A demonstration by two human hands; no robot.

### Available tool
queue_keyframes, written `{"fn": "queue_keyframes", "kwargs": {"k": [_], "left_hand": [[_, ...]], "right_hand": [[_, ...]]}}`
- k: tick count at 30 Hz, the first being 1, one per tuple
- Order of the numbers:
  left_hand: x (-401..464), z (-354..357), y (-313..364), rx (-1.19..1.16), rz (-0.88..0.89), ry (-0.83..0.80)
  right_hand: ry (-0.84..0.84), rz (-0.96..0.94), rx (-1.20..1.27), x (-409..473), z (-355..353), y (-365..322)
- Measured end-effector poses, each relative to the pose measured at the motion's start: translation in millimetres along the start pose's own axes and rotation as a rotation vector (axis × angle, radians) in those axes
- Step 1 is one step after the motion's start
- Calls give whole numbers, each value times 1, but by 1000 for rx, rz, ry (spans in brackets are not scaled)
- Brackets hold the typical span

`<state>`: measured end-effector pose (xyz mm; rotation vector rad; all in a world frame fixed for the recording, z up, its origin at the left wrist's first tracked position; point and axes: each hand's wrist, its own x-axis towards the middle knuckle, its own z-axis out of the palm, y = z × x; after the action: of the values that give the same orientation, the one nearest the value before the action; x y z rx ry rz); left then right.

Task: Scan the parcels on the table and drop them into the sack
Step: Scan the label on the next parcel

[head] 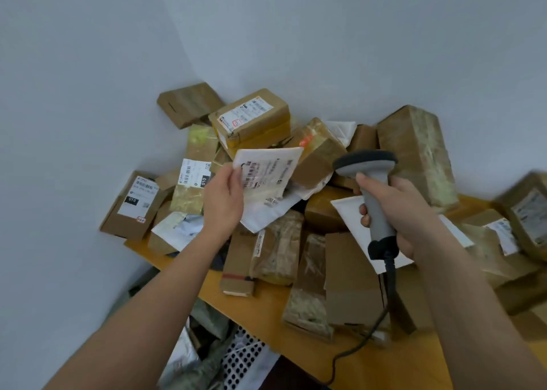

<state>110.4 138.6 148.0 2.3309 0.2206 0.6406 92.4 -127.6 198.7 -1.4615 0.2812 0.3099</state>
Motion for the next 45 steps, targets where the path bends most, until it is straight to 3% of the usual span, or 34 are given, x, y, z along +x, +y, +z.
{"fn": "queue_keyframes", "kwargs": {"k": [5, 8, 14, 17, 20, 25, 28, 30, 32, 34, 37, 39, 45], "left_hand": [[6, -29, 1, -580, -602, -49], [-2, -41, 2, -838, -704, -119], [-8, -47, -4, -1002, -805, -65], [-13, -51, 4, -755, -720, -161], [-16, -57, 16, -422, -471, -357], [-18, -62, 42, -380, -222, -497], [-18, -62, 43, -329, -145, -457], [-15, -61, 33, -184, -93, -300], [-17, -64, 27, -107, -150, -101], [-25, -69, 25, -241, -322, -94], [-42, -65, 8, -568, -617, -467], [-50, -61, -6, -744, -692, -649], [-54, -66, -11, -906, -628, -568]], "right_hand": [[-83, -17, -20, -10, 25, -6], [-191, -14, -60, -20, 33, -10], [-288, -61, -64, -37, 50, -18], [-217, -149, -140, -37, 53, -18], [-78, -267, -318, -32, 52, -12], [-41, -192, -464, -25, 57, 6], [-28, -154, -459, -25, 57, 14], [28, -147, -371, -25, 54, 16], [89, -124, -215, -22, 50, 15], [127, -91, -46, -20, 46, 13], [126, -19, 146, -18, 43, 12], [97, 14, 210, -17, 44, 13], [71, -21, 143, -23, 49, 13]]}}
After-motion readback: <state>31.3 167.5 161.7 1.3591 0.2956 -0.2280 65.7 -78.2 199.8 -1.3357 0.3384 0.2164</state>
